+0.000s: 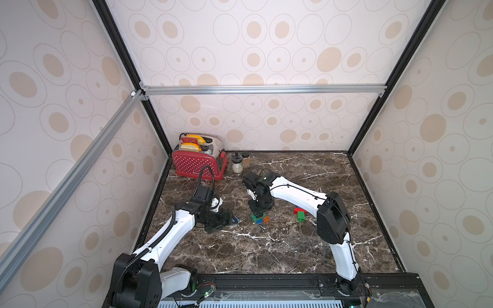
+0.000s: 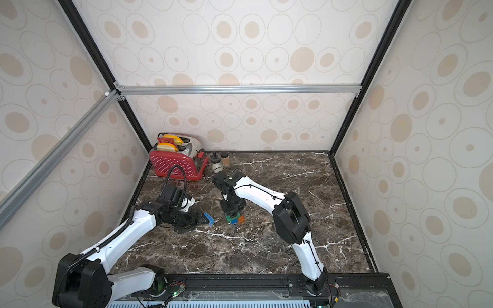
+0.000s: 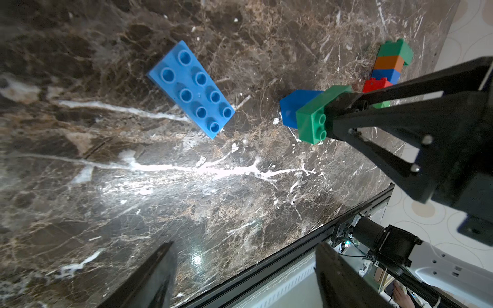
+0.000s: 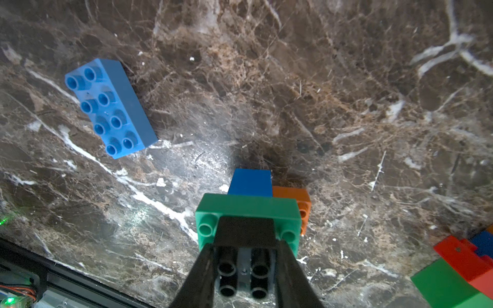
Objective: Assemble the letter f with lego
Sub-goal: Assemble the lego brick with the lego brick.
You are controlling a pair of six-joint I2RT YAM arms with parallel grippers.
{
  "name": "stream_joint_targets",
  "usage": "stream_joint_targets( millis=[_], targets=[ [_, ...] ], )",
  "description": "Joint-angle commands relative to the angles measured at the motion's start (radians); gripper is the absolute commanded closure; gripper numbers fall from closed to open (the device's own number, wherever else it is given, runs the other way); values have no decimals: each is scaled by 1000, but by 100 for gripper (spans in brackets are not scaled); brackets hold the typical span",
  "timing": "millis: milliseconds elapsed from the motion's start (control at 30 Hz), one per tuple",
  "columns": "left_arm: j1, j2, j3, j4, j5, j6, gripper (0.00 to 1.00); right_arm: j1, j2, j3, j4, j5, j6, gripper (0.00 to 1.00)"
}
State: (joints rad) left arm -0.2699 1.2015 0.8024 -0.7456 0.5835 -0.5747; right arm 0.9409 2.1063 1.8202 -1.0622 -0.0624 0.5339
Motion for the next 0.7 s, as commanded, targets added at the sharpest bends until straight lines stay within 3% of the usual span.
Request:
stream_joint_targets(
  millis=[0,233,667],
  targets=[
    [4,-6,-2,-14,-12,16,17,-3,39,-77,-47,-4,-8,67],
    [4,-4,3,-21,-14,16,17,-2,40,-100,-32,-11,2,67],
    [4,1,7,-26,-18,21,17,15,109,78,-93,-37,50,66]
  ],
)
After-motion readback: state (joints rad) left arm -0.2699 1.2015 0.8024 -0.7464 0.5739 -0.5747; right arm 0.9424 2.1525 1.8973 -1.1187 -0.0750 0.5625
